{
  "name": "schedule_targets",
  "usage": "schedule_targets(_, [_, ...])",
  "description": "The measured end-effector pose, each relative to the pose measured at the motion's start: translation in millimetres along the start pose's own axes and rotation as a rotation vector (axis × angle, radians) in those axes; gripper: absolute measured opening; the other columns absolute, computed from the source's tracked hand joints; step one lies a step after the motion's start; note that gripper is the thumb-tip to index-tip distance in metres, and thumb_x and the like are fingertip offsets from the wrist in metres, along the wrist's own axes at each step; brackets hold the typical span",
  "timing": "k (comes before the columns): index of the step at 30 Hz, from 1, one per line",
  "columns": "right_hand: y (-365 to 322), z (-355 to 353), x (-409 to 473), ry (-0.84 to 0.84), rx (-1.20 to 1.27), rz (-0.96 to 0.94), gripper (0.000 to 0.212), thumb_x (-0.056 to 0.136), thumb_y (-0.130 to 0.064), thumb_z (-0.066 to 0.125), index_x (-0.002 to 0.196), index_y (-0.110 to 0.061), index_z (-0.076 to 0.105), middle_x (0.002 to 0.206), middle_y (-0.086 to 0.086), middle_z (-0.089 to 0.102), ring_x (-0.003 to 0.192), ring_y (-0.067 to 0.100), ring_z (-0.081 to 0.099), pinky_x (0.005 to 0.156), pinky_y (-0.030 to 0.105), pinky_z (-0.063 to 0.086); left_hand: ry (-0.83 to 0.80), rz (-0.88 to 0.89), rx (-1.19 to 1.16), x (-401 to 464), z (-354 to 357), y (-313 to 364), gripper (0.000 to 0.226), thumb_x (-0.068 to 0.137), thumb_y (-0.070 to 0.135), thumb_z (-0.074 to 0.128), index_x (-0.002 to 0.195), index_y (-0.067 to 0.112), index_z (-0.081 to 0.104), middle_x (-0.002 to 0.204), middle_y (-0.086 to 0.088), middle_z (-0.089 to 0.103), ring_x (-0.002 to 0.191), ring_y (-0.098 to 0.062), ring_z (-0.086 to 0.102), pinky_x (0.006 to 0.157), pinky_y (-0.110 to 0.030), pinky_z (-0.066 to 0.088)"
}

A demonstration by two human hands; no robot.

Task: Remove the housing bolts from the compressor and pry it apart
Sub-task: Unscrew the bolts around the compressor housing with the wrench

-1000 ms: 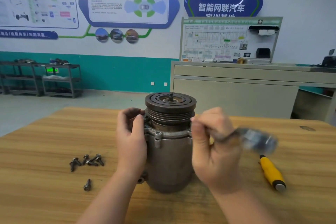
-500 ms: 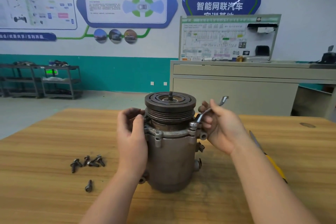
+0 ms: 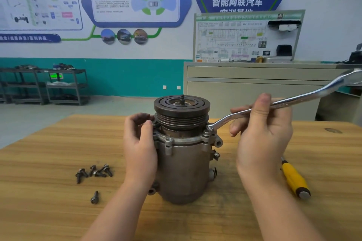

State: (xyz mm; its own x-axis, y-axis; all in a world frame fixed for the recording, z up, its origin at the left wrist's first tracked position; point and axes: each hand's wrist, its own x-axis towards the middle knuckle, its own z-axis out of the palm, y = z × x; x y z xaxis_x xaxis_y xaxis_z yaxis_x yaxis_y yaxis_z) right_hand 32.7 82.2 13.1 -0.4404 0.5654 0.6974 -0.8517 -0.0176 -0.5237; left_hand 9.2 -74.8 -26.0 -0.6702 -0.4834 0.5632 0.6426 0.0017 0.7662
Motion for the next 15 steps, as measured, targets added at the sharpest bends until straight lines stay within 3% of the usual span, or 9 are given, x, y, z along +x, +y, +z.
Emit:
schedule_targets(4, [-7, 2, -12, -0.193, -0.104, -0.336, 0.020, 0.099, -0.041, 0.045, 0.082, -0.033, 0.050, 0.064, -0.001, 0.058, 0.047, 0.014, 0.052, 0.047, 0.024, 0.042, 0.001, 0.005, 0.007, 1, 0, 0, 0.012, 0.098, 0.006, 0.046, 0.104, 0.010, 0.056, 0.096, -0.002, 0.061, 0.085, -0.004, 0.058, 0.078, -0.016, 0.047])
schedule_targets(7, [-3, 3, -22, -0.404, -0.228, -0.675, 0.022, 0.102, -0.029, 0.044, 0.084, -0.016, 0.050, 0.068, 0.001, 0.051, 0.058, 0.011, 0.048, 0.055, 0.020, 0.041, 0.005, -0.001, -0.006, 1, 2, 0, 0.015, 0.098, 0.004, 0.046, 0.098, 0.015, 0.056, 0.093, 0.000, 0.061, 0.081, -0.001, 0.058, 0.075, -0.014, 0.047])
schedule_targets(9, [1, 5, -29, -0.452, -0.288, -0.820, 0.023, 0.101, -0.025, 0.045, 0.083, -0.012, 0.049, 0.069, 0.006, 0.054, 0.059, 0.017, 0.049, 0.052, 0.027, 0.042, 0.019, 0.008, -0.006, 2, 2, 0, 0.018, 0.098, 0.002, 0.046, 0.094, 0.018, 0.055, 0.091, 0.002, 0.060, 0.077, 0.003, 0.058, 0.073, -0.012, 0.047])
schedule_targets(11, [4, 5, -34, -0.428, -0.234, -0.778, 0.025, 0.102, -0.027, 0.042, 0.083, -0.013, 0.049, 0.071, 0.006, 0.053, 0.060, 0.020, 0.050, 0.053, 0.030, 0.042, 0.009, 0.007, -0.012, 2, 1, -1, 0.018, 0.098, 0.003, 0.046, 0.094, 0.018, 0.056, 0.092, 0.001, 0.061, 0.080, 0.000, 0.058, 0.073, -0.014, 0.047])
schedule_targets(13, [4, 4, -33, -0.331, -0.063, -0.576, 0.025, 0.104, -0.033, 0.038, 0.085, -0.022, 0.050, 0.074, 0.006, 0.054, 0.059, 0.017, 0.050, 0.054, 0.027, 0.041, -0.009, 0.007, -0.004, 1, 0, -2, 0.014, 0.099, 0.006, 0.046, 0.098, 0.016, 0.056, 0.094, -0.001, 0.061, 0.082, -0.003, 0.058, 0.074, -0.014, 0.048])
schedule_targets(15, [3, 4, -26, -0.124, 0.087, -0.304, 0.024, 0.103, -0.034, 0.036, 0.085, -0.027, 0.049, 0.069, 0.005, 0.060, 0.046, 0.015, 0.044, 0.046, 0.023, 0.036, -0.009, 0.012, 0.001, 1, 0, -2, 0.013, 0.099, 0.007, 0.046, 0.099, 0.014, 0.056, 0.095, -0.001, 0.061, 0.082, 0.000, 0.058, 0.074, -0.012, 0.047])
